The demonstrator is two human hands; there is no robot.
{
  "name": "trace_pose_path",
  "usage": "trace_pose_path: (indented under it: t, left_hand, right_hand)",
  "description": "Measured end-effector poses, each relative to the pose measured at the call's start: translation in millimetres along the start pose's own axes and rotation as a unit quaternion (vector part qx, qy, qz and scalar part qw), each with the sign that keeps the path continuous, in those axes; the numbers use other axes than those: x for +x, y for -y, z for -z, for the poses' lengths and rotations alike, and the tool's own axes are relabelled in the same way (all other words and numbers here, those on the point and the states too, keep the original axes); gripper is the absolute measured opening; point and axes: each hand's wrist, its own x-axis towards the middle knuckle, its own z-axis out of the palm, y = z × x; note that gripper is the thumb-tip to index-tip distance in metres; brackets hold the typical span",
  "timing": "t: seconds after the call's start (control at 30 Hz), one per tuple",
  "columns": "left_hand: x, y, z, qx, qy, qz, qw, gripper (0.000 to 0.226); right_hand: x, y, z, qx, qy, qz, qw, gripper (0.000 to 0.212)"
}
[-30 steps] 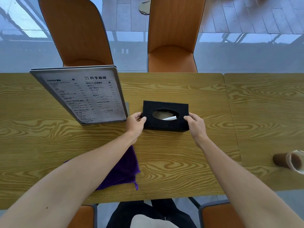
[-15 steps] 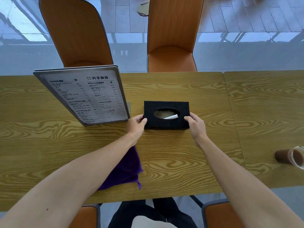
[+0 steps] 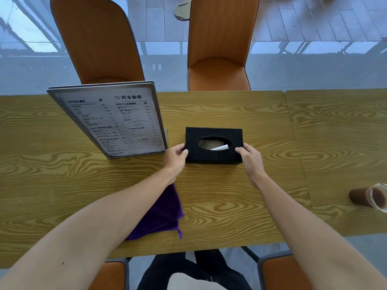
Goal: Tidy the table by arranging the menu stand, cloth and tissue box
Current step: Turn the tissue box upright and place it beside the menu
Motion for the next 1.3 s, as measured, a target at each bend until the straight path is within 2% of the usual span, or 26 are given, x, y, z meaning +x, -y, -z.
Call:
trace_pose_path:
  t: [0.03, 0.13, 0.17, 0.3, 0.4, 0.5, 0.6, 0.67, 0.73, 0.8, 0.9, 0.93, 1.0, 1.07, 1.13, 1.2, 1.3]
  left_hand:
    - [-1.8, -2.0, 1.6, 0.000, -0.004, -0.002, 1.000, 0.040]
    - [-6.5, -4.8, 10.7, -0.015, -0.008, -0.005, 1.000, 0.038]
    - [-8.2, -5.0, 15.8, -0.021, -0.014, -0.005, 1.000, 0.038]
    - [-17.3, -2.1, 46.9, -0.022, -0.083, -0.011, 0.996, 0.026]
    - [-27.1, 8.5, 78.8, -0.025, -0.168, 0.010, 0.985, 0.019]
    - [-34.5, 23.8, 113.2, -0.081, -0.250, 0.051, 0.963, 0.021]
    - [-33.5, 35.1, 145.3, -0.112, -0.284, 0.088, 0.948, 0.049]
    - [-31.7, 36.8, 161.7, -0.093, -0.275, 0.082, 0.953, 0.062]
    - [-28.4, 32.9, 174.4, -0.089, -0.243, 0.043, 0.965, 0.067]
    - [-25.0, 30.4, 184.5, -0.087, -0.200, 0.004, 0.976, 0.062]
    - [-24.4, 29.6, 190.6, -0.057, -0.134, -0.015, 0.989, 0.062]
    - [-24.7, 30.0, 191.3, -0.056, -0.135, -0.018, 0.989, 0.061]
    - [-21.2, 28.4, 195.8, -0.079, -0.196, -0.007, 0.977, 0.052]
    - [-16.1, 24.2, 205.9, -0.111, -0.232, 0.008, 0.966, 0.059]
    - [-10.5, 24.2, 216.1, -0.115, -0.182, -0.015, 0.976, 0.075]
    - [-9.9, 24.5, 223.4, -0.121, -0.117, -0.043, 0.985, 0.068]
    - [-11.2, 25.5, 231.4, -0.128, -0.092, -0.063, 0.986, 0.065]
  right_hand:
    - [-0.7, 0.7, -2.0, -0.009, -0.009, 0.000, 1.000, 0.021]
    - [-6.0, 7.2, -12.1, -0.072, -0.069, 0.005, 0.995, 0.059]
    - [-8.2, 11.4, -17.1, -0.091, -0.086, 0.027, 0.992, 0.066]
    - [-11.9, 33.2, -44.3, -0.139, -0.101, 0.148, 0.974, 0.064]
    - [-17.6, 50.6, -72.1, -0.157, -0.043, 0.213, 0.963, 0.057]
    - [-25.5, 64.1, -102.6, -0.173, 0.060, 0.226, 0.957, 0.054]
    - [-32.0, 69.2, -131.8, -0.191, 0.157, 0.198, 0.949, 0.058]
    - [-35.2, 72.9, -147.8, -0.177, 0.183, 0.167, 0.953, 0.062]
    - [-35.1, 77.0, -160.5, -0.153, 0.188, 0.140, 0.960, 0.062]
    - [-34.1, 79.4, -172.3, -0.141, 0.189, 0.137, 0.962, 0.056]
    - [-34.3, 78.7, -185.5, -0.122, 0.150, 0.134, 0.972, 0.039]
    - [-36.2, 78.8, -187.7, -0.114, 0.138, 0.131, 0.975, 0.037]
    - [-38.4, 79.9, -190.2, -0.103, 0.124, 0.125, 0.979, 0.035]
    - [-37.6, 80.5, -191.0, -0.099, 0.115, 0.120, 0.981, 0.034]
    - [-37.2, 81.0, -191.6, -0.092, 0.113, 0.114, 0.983, 0.033]
    - [-39.1, 78.3, -193.4, -0.081, 0.104, 0.108, 0.985, 0.032]
    - [-41.9, 71.9, -196.0, -0.069, 0.084, 0.103, 0.989, 0.030]
